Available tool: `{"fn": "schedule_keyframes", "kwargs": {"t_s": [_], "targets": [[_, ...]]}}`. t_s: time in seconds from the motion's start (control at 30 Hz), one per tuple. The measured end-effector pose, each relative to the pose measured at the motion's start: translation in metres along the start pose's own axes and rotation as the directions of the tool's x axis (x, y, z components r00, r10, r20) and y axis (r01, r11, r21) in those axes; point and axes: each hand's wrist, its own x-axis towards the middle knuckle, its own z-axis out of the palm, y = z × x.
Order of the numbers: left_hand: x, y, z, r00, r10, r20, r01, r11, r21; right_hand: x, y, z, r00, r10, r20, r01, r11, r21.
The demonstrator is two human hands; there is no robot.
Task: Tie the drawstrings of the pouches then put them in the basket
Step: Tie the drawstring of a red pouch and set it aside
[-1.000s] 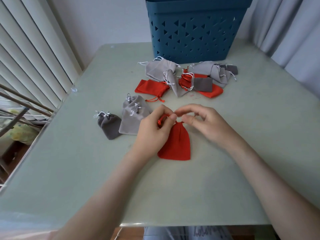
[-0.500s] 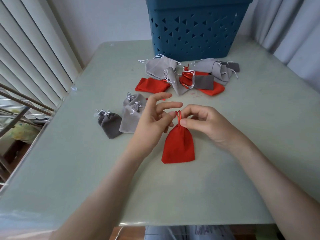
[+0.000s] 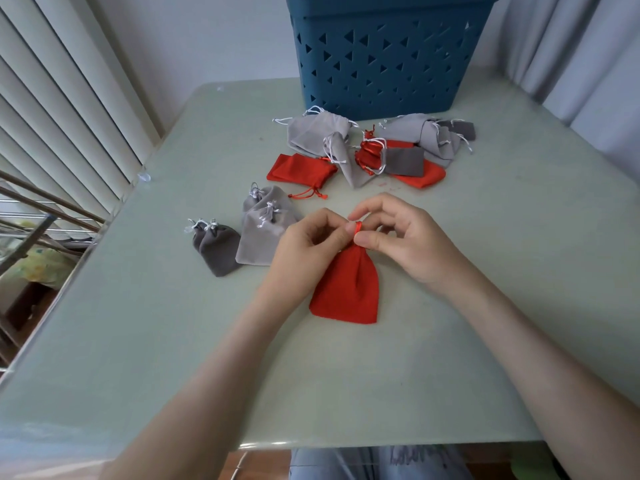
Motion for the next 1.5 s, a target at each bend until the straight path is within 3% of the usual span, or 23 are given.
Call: {"fn": "schedule_keyframes", "kwargs": {"t_s": [0.17, 0.4, 0.6, 0.73, 0.87, 1.13, 1.37, 1.5], "targets": [[0.0, -0.001, -0.001, 0.999, -0.036, 0.007, 0.036, 0.999, -0.002, 0.001, 0.0, 0.002, 0.992, -0.076, -0.103, 0.064, 0.991, -0.122], [-0.001, 0.003, -0.001, 0.986, -0.053, 0.157, 0.068, 0.994, -0.087, 0.002, 0.001, 0.002, 0.979, -0.126, -0.161, 0.099, 0.981, -0.168], [-0.001, 0.002, -0.001, 0.988, -0.049, 0.147, 0.057, 0.997, -0.047, 0.001, 0.001, 0.002, 0.993, -0.077, -0.09, 0.07, 0.994, -0.079], [-0.001, 0.0, -0.001, 0.994, -0.061, 0.087, 0.064, 0.997, -0.031, 0.0, -0.001, -0.001, 0.998, 0.055, -0.005, -0.055, 0.998, 0.002], [0.0, 0.001, 0.0, 0.997, -0.073, -0.019, 0.068, 0.981, -0.182, -0.001, 0.005, -0.001, 0.983, 0.155, 0.097, -0.139, 0.978, -0.153], [-0.003, 0.006, 0.001, 0.995, -0.073, 0.069, 0.094, 0.924, -0.372, 0.0, 0.007, 0.002, 0.988, 0.143, 0.054, -0.128, 0.967, -0.219], [-0.003, 0.009, 0.0, 0.993, -0.114, 0.011, 0.113, 0.96, -0.255, -0.004, -0.001, -0.012, 0.981, 0.183, 0.07, -0.147, 0.921, -0.36], [-0.003, 0.008, 0.002, 0.995, -0.094, -0.02, 0.09, 0.986, -0.138, -0.003, 0.002, -0.016, 0.964, 0.257, -0.063, -0.264, 0.932, -0.248]]}}
